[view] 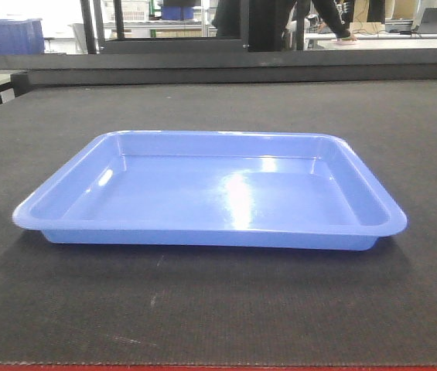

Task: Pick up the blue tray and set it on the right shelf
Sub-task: 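Move both grippers toward the short ends of the light blue tray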

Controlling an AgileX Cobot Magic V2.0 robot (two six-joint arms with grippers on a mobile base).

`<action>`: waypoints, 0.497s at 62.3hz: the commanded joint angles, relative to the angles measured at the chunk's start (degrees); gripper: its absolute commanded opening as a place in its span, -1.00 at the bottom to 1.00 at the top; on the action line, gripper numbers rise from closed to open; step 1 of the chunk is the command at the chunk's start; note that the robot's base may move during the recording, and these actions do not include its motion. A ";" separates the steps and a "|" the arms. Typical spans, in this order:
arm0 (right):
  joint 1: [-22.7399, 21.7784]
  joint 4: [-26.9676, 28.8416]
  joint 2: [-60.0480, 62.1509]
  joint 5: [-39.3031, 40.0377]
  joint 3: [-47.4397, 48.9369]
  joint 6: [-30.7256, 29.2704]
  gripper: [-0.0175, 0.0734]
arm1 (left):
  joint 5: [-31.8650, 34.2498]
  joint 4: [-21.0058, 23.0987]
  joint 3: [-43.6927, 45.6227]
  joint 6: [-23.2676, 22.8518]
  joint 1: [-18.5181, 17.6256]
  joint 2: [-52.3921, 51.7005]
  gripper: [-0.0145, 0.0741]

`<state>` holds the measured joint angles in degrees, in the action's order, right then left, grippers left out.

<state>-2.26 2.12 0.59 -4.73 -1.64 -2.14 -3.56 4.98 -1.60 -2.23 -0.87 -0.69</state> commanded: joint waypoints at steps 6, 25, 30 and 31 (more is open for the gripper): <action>0.13 0.31 1.16 5.14 1.29 -0.54 -0.50 | 5.23 0.41 -1.76 -0.10 0.07 -0.83 -0.78; 0.13 0.31 1.16 5.14 1.29 -0.54 -0.50 | 5.23 0.41 -1.76 -0.10 0.07 -0.83 -0.78; 0.13 0.31 1.16 5.34 1.29 -0.54 -0.50 | 5.23 0.41 -1.76 -0.10 0.07 -0.83 -0.78; 0.13 0.31 1.16 5.48 1.29 -0.54 -0.50 | 5.23 0.41 -1.76 -0.10 0.07 -0.83 -0.78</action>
<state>-2.26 2.12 0.59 -4.73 -1.64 -2.14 -3.56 4.98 -1.60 -2.23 -0.87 -0.69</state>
